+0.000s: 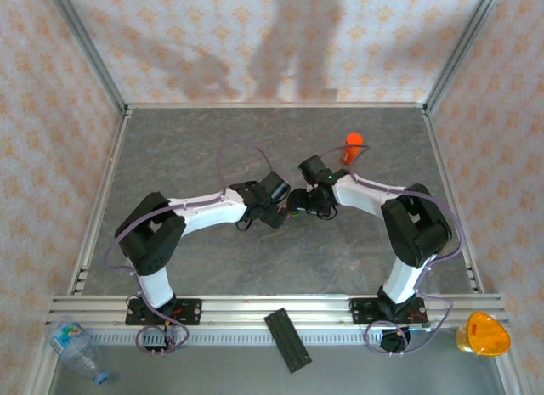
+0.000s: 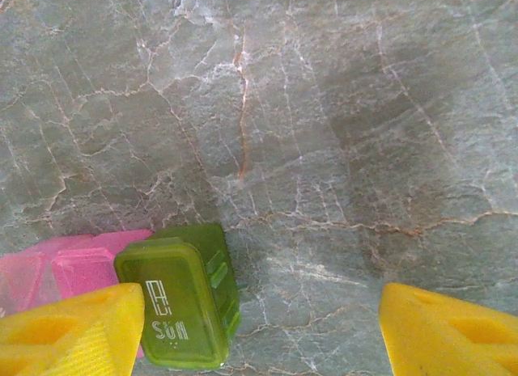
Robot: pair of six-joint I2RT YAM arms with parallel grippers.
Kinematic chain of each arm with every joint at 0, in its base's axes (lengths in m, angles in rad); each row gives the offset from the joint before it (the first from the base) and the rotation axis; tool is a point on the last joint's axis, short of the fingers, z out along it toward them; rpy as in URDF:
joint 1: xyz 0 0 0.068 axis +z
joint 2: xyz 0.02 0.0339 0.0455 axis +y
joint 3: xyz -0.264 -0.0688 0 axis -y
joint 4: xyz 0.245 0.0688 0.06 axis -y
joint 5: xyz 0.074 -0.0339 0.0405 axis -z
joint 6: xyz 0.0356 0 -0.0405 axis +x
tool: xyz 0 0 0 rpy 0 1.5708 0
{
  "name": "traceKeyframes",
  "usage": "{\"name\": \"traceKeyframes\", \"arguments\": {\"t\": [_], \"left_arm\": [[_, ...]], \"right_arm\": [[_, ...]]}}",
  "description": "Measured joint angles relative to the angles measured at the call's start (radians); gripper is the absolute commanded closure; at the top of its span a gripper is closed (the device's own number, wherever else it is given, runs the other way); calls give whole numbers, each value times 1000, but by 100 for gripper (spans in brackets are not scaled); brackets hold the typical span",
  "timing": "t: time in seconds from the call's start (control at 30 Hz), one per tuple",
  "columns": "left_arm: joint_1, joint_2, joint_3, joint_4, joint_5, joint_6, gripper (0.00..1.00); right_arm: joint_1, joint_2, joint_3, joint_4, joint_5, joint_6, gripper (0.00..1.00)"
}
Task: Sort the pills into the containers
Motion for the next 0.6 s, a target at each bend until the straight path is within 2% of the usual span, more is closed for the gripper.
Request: {"name": "traceKeyframes", "arguments": {"t": [0.6], "left_arm": [[69, 18, 90, -16, -1, 14, 3]], "right_arm": [[0, 2, -11, 26, -11, 4, 26]]}}
